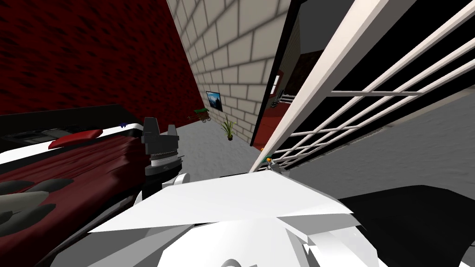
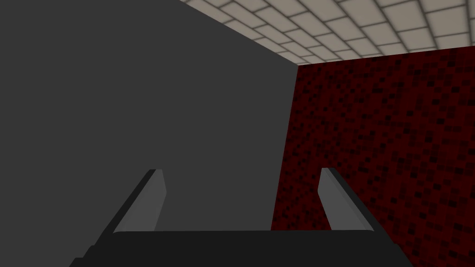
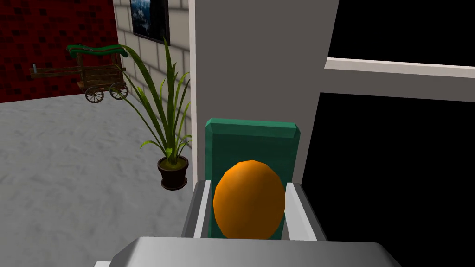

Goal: Pull the door open

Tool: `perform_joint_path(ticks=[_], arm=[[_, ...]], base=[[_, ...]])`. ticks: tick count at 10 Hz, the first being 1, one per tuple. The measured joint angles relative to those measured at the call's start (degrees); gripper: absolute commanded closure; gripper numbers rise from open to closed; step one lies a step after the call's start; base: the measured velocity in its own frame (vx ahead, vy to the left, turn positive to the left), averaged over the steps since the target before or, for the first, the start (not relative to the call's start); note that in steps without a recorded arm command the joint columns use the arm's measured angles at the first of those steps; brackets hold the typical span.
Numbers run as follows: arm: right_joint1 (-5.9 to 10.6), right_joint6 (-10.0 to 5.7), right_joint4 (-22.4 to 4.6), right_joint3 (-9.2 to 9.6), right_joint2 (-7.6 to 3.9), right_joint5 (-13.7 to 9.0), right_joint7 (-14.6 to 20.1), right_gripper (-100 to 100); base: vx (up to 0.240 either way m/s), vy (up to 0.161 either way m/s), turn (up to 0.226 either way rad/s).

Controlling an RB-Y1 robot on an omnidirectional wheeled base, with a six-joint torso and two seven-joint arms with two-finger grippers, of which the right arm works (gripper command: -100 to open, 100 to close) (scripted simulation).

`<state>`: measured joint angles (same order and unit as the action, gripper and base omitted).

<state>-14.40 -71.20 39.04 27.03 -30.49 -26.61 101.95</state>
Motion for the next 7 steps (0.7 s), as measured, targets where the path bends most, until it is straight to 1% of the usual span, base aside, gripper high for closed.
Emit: perform_joint_path(ticks=[1,2,3,4,5,7], arm=[[-1.45,-1.02,0.92,0.56,-0.78,0.36,0.32,100],[-2.31,-2.69,0.39,1.18,-1.2,0.83,0.82,100],[-2.36,-4.54,-1.12,1.82,-1.19,1.31,1.42,100],[-3.12,-5.6,-1.12,2.32,-1.62,1.65,1.81,100],[-3.43,-6.88,-1.94,2.82,-1.73,2.02,2.26,100],[-3.43,-7.27,-2.34,2.9,-1.78,2.11,2.39,100]], base=[[-0.061,-0.037,0.009],[-0.06,-0.04,-0.001],[-0.048,-0.042,0.008],[-0.038,-0.047,0.006],[-0.017,-0.019,0.007],[0.059,0.091,0.002]])
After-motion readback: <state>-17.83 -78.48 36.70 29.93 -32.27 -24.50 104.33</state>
